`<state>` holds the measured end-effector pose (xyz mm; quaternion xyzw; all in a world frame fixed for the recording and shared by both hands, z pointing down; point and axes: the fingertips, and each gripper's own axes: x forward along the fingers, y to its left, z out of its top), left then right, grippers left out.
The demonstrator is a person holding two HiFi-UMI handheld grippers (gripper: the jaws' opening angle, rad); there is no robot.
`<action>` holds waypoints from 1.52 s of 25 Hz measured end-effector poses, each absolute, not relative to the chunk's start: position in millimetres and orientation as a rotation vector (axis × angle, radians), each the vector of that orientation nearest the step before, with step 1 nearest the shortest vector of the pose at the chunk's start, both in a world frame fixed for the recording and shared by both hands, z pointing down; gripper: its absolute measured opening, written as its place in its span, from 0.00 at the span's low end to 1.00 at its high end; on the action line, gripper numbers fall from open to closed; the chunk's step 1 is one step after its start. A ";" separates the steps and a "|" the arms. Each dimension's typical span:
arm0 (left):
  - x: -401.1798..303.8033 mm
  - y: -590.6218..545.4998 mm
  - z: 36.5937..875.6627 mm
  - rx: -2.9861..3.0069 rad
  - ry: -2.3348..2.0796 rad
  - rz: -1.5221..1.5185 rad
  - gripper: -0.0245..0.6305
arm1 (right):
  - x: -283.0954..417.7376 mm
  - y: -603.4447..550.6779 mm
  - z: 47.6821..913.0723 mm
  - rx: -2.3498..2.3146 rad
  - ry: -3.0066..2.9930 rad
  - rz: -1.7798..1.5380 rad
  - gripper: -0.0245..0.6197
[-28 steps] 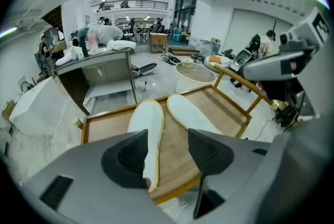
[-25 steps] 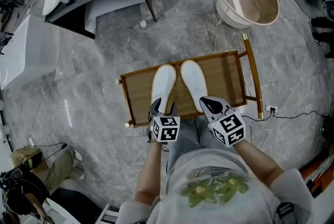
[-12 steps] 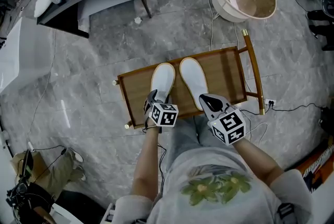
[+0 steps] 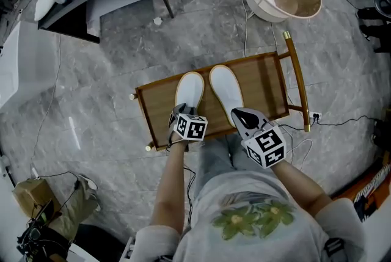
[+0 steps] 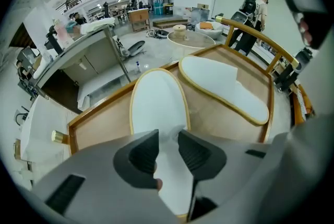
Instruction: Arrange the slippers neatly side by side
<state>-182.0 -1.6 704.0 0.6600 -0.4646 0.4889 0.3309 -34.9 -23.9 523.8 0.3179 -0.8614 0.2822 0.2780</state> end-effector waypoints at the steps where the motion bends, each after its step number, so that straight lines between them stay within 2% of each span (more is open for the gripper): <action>1: -182.5 -1.2 705.0 1.716 -1.209 1.273 0.22 | -36.5 -24.1 523.9 0.853 -2.312 0.758 0.05; 5: -183.2 -0.5 705.5 1.682 -1.215 1.237 0.12 | -39.1 -24.7 524.0 0.855 -2.311 0.757 0.05; 18: -173.6 0.7 699.3 1.442 -1.194 0.936 0.11 | -33.8 -24.7 522.7 0.849 -2.317 0.749 0.05; 38: -141.5 -1.7 696.7 1.018 -1.241 0.638 0.11 | -19.0 -25.2 515.6 0.862 -2.327 0.754 0.05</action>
